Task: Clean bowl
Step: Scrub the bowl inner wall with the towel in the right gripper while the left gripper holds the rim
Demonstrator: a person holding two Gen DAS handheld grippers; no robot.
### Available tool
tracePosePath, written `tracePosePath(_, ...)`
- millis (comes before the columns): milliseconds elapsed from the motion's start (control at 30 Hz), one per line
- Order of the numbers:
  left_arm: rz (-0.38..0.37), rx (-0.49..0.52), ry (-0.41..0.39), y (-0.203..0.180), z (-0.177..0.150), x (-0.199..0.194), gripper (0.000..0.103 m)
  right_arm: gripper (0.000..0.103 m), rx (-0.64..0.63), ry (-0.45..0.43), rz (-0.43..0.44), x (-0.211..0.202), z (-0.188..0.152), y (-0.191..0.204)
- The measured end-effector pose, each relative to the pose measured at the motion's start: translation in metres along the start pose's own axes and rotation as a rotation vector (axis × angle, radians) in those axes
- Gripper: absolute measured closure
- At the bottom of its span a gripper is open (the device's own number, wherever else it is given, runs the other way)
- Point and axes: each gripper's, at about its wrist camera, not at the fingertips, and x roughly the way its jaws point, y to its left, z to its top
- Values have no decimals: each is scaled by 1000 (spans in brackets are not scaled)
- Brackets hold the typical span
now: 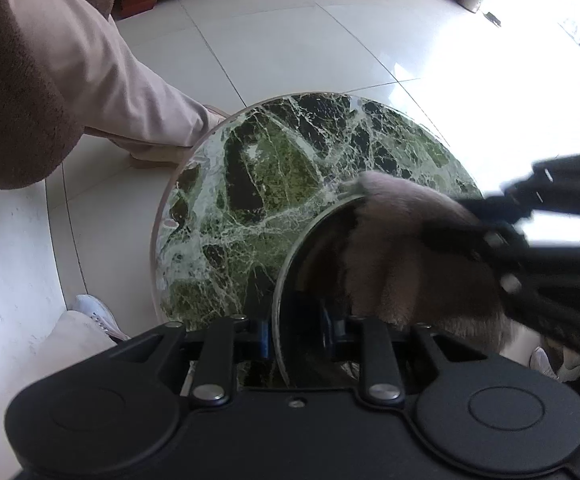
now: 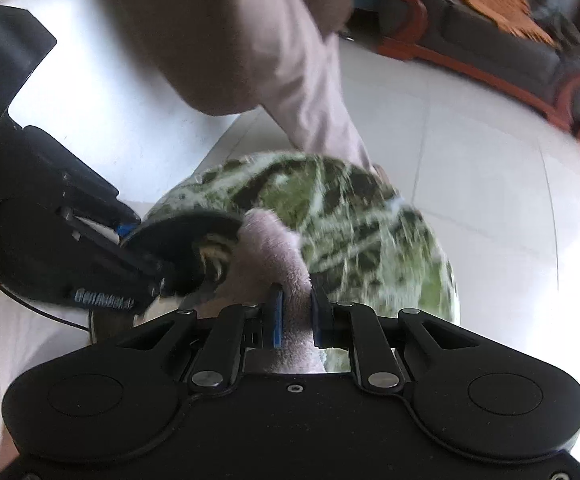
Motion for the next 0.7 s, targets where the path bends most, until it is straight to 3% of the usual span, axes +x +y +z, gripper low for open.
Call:
tracePosePath(100,-1,29,4,-1,1,0,80,89,-40,13,-23,-2,-2,7)
tracePosePath(300,4,45,13,-3,2,1,80,89,-194,2,-22,14,31,16)
tracePosePath(533,-5,34,4,-1,1,2,80,88,-141,26,-23,10,10,8)
tracePosePath(700,-13,67,16,-1,3,2,80,88,-227,24,-42,6,16,20)
